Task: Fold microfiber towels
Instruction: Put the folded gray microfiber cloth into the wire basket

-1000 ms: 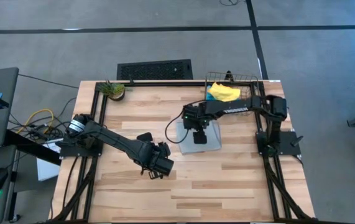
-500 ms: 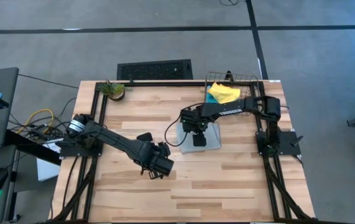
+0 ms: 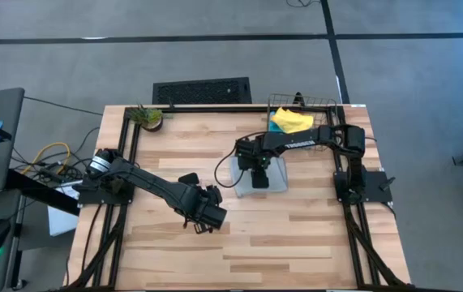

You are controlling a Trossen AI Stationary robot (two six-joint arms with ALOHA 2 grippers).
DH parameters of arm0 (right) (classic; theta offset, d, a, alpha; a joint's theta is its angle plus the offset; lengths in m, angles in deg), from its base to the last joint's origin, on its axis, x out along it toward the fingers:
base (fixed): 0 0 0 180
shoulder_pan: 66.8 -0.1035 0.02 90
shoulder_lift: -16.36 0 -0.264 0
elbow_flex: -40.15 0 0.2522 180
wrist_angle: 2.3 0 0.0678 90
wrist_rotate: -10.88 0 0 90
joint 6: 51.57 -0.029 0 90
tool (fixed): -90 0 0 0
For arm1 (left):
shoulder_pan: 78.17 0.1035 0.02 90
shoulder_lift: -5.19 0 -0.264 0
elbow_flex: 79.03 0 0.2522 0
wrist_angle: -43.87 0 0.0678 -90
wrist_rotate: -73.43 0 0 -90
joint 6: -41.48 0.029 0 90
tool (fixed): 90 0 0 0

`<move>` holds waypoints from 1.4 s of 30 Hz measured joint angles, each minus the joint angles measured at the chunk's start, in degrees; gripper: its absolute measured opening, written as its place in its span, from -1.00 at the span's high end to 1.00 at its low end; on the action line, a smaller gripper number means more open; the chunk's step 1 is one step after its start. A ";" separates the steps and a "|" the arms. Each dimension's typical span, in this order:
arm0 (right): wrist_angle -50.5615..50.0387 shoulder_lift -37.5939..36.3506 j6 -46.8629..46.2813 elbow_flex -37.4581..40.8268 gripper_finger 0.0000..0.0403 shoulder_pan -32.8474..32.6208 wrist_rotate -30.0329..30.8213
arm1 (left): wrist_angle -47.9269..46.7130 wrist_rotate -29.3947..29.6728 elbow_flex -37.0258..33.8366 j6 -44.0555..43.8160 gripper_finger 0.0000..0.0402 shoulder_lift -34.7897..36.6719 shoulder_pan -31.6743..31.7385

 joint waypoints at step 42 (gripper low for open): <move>-8.69 -12.24 0.04 -4.37 0.92 1.05 5.40 | -0.02 0.02 0.00 1.11 0.34 0.00 -0.02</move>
